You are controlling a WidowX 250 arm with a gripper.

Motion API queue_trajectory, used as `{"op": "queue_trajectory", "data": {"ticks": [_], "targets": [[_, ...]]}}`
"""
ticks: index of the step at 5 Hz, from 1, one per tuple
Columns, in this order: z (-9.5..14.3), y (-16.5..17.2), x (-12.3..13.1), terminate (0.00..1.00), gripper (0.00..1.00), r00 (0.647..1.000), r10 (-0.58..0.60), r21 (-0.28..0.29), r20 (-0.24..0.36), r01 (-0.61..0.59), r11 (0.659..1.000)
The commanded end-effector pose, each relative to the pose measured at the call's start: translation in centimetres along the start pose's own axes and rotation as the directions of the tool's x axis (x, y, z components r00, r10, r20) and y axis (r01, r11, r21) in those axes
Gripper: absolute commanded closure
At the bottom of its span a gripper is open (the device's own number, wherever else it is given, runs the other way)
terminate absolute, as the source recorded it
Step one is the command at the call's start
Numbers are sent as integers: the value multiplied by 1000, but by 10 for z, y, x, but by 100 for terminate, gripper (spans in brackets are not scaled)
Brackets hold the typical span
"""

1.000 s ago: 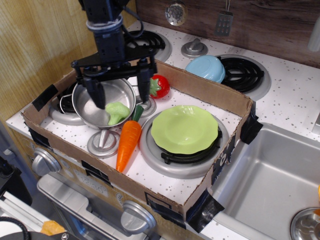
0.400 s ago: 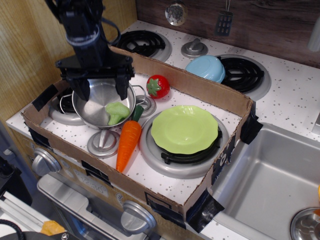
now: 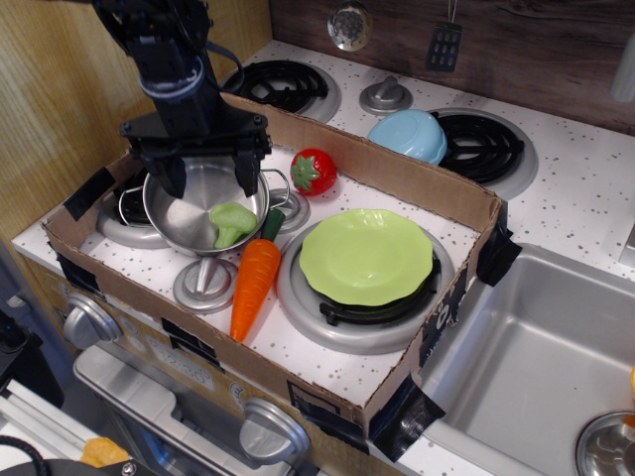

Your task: Take broccoli out of pan

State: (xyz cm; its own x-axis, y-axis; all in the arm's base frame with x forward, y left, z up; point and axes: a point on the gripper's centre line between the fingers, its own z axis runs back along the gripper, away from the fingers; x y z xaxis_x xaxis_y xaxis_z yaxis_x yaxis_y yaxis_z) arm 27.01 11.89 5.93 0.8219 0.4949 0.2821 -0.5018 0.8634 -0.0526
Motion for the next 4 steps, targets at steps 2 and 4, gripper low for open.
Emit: {"op": "queue_trajectory", "data": {"ticks": [2,4], "targets": [[-19,7,3,0,0,990,103,-20,-98,-106,994],[-18,10,15,0,0,987,77,-34,-139,-82,996]]}}
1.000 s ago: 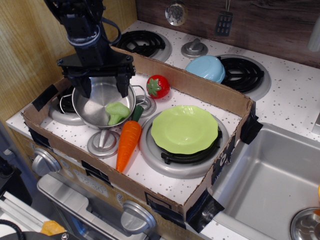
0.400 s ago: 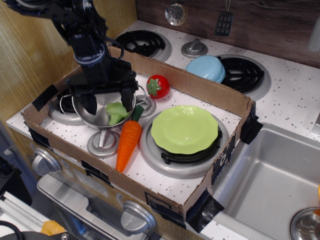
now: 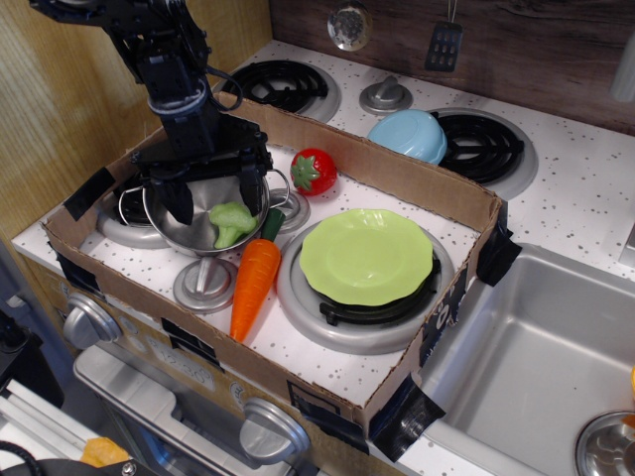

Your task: Take broccoli out of pan

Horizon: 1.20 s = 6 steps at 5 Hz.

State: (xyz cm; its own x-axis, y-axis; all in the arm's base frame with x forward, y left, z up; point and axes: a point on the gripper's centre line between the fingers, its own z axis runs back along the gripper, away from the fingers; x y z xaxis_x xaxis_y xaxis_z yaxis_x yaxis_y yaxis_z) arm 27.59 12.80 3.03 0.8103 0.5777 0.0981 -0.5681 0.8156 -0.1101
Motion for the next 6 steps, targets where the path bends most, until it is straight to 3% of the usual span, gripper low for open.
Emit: {"op": "queue_trajectory", "data": {"ticks": [1,5,6], "targets": [[10,3,12,0,0,999,-13,-8,48,14,1000],[-14,-2,-6,0,0,997,51,-67,51,-47,997],[-7,-2,-7,0,100,998,42,-32,43,-40,999]]}}
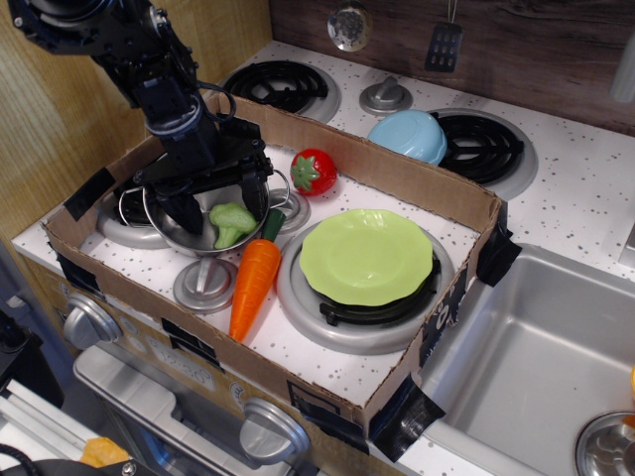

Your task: Take broccoli out of pan

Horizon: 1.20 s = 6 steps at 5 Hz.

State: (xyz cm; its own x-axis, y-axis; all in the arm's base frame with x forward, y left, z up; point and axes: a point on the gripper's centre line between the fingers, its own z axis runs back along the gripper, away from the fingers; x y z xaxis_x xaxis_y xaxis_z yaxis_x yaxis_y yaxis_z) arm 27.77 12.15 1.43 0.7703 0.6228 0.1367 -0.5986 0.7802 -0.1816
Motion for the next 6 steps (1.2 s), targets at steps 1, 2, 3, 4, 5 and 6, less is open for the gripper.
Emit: {"op": "queue_trajectory", "data": {"ticks": [1,2,3,4,5,6], "targets": [[21,4,7,0,100,998,-64,50,7,64,997],[28,3,11,0,100,997,-82,64,2,82,995],[51,-2,14,0,100,996,-94,116,3,93,989],[79,-11,12,0,100,996,-87,149,-4,87,985],[95,-32,-12,0,100,999,-47,156,-8,48,987],[97,-54,-39,0,100,1000,0,148,-24,3,989]]}}
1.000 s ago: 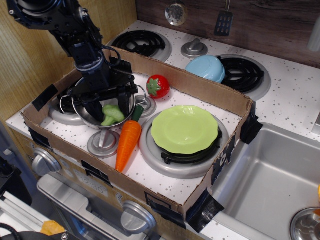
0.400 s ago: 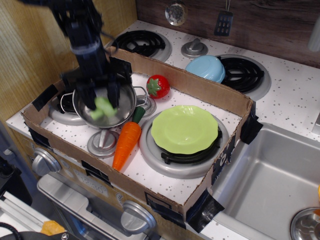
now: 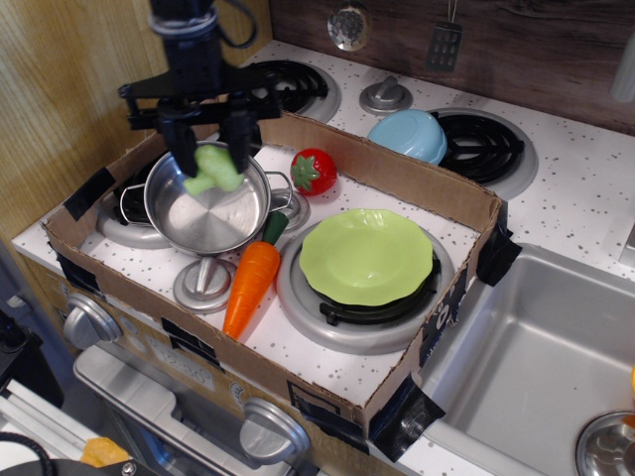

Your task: Take broccoli out of pan

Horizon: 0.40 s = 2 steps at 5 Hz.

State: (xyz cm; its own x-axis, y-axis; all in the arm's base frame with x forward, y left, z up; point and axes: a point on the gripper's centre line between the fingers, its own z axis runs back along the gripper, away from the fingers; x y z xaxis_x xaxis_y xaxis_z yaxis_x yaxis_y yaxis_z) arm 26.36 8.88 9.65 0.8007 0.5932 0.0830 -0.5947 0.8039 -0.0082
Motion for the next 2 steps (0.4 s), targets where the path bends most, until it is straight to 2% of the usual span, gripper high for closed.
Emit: {"op": "queue_trajectory", "data": {"ticks": [1,2], "targets": [[-1,-35,-43,0,100,998,69,-69,10,-68,995],[-33,-47,-66,0,100,994,107,-137,-30,-110,984]]}}
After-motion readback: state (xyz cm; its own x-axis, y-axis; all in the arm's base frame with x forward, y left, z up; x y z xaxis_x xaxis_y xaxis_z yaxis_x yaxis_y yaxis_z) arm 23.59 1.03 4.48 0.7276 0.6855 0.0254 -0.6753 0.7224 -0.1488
